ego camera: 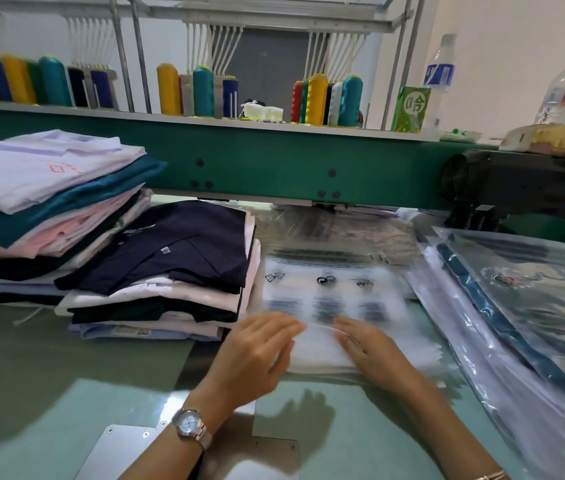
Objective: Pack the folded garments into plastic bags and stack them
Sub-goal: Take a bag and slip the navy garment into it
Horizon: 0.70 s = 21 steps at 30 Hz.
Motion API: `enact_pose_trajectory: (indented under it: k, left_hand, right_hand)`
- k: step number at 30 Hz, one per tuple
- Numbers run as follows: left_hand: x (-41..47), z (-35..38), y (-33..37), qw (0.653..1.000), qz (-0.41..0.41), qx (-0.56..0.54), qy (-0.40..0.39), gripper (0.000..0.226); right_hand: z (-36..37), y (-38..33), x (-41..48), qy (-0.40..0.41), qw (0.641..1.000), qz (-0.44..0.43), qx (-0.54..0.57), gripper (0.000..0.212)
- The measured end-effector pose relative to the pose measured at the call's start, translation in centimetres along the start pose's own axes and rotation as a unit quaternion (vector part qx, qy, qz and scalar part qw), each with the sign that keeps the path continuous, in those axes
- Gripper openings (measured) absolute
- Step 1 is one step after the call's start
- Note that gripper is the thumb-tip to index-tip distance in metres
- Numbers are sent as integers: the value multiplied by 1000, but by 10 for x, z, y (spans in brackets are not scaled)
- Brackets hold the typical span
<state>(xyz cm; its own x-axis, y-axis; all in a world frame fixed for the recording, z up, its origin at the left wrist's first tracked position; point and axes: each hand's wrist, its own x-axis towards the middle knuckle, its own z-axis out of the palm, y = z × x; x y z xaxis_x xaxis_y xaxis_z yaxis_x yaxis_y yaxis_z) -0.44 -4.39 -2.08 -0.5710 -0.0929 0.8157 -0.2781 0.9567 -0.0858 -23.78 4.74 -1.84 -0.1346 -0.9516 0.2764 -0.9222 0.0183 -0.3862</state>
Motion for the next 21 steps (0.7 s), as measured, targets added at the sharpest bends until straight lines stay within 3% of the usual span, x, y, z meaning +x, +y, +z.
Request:
enact_pose_trajectory:
  k: [3, 7, 13, 21]
  left_hand:
    - [4, 7, 13, 991, 69, 11, -115, 32]
    - [3, 14, 19, 974, 28, 119, -189, 45]
    - [-3, 15, 18, 962, -33, 161, -216, 38]
    - [-5, 21, 19, 965, -43, 154, -208, 37]
  right_hand:
    - [2, -4, 0, 27, 999, 23, -21, 36]
    - [6, -7, 0, 71, 996, 43, -15, 34]
    - [9, -16, 5, 212, 973, 36, 88, 39]
    - [10, -22, 0, 335, 939, -47, 54, 40]
